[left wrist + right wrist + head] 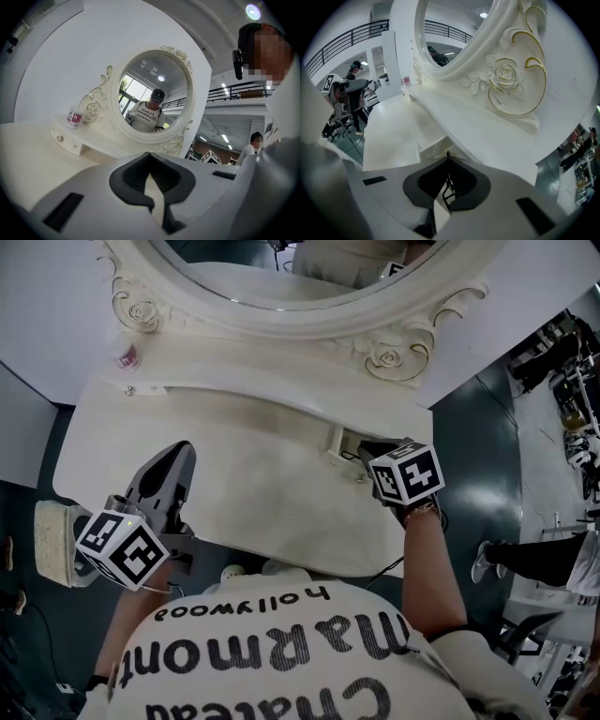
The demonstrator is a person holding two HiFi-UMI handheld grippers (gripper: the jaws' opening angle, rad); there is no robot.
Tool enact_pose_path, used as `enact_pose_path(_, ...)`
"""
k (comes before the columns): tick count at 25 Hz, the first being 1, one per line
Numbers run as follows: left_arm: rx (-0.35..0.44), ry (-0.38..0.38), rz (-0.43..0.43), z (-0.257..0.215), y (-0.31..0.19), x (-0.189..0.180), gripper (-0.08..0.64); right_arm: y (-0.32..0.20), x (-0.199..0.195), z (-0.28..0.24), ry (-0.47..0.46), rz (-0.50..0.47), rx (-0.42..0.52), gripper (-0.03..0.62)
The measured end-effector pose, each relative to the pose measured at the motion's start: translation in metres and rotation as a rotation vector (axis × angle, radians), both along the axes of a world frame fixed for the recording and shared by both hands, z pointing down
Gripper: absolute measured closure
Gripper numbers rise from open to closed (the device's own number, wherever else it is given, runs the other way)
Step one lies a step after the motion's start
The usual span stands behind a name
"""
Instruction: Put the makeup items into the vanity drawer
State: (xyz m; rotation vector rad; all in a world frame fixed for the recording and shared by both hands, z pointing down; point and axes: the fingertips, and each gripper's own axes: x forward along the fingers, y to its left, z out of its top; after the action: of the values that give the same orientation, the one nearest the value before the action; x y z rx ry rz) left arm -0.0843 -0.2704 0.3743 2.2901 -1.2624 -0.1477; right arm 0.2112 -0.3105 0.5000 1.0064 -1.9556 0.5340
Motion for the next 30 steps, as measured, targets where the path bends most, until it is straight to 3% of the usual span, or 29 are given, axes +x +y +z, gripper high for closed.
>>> enact_pose_path(30, 0.004, 0.011, -0.018, -0.001, 0.004, -0.009, 0.552, 0.001, 0.000, 0.009, -0.008, 0.026, -0.028, 0.557)
